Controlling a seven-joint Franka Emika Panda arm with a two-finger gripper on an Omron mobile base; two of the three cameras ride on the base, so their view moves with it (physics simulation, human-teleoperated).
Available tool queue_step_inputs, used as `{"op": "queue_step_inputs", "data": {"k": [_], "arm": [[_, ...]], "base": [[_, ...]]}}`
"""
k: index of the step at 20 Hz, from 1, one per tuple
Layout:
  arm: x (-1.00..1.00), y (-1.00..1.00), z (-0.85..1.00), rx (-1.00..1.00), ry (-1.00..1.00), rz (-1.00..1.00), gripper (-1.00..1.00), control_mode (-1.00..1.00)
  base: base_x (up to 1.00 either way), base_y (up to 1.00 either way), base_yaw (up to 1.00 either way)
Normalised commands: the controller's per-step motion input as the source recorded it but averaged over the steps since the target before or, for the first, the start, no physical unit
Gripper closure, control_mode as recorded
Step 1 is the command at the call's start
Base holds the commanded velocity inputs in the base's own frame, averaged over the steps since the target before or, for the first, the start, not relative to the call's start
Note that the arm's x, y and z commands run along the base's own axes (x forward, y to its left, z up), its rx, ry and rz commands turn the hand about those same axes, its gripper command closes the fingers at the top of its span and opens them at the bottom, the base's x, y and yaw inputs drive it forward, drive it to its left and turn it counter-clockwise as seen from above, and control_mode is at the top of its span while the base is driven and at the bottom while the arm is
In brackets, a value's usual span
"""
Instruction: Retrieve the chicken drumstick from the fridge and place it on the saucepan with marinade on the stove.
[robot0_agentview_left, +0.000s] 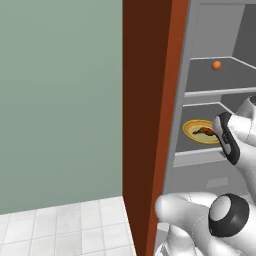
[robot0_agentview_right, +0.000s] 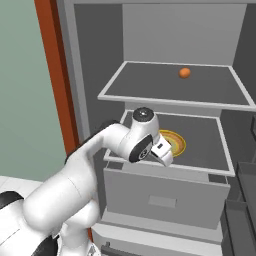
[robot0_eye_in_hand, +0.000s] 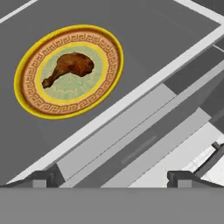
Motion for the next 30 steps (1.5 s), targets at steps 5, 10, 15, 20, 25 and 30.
{"op": "queue_step_inputs", "data": {"k": [5,10,15,20,25,30], "arm": [[0.83,-0.11,-0.04,0.00,-0.05,0.00,-1.00,-1.00],[0.68,-0.22,0.00,0.00,0.00,0.04,-1.00,-1.00],[0.35,-0.40,0.00,0.00,0.03,0.16,-1.00,-1.00],[0.20,-0.50,0.00,-0.03,0.00,0.31,-1.00,-1.00],[0.01,-0.12,-0.03,-0.13,0.02,0.35,-1.00,-1.00],[0.00,0.12,-0.04,-0.29,0.05,0.27,-1.00,-1.00]], "base": [[0.00,0.00,0.00],[0.00,0.00,0.00],[0.00,0.00,0.00],[0.00,0.00,0.00],[0.00,0.00,0.00],[0.00,0.00,0.00]]}}
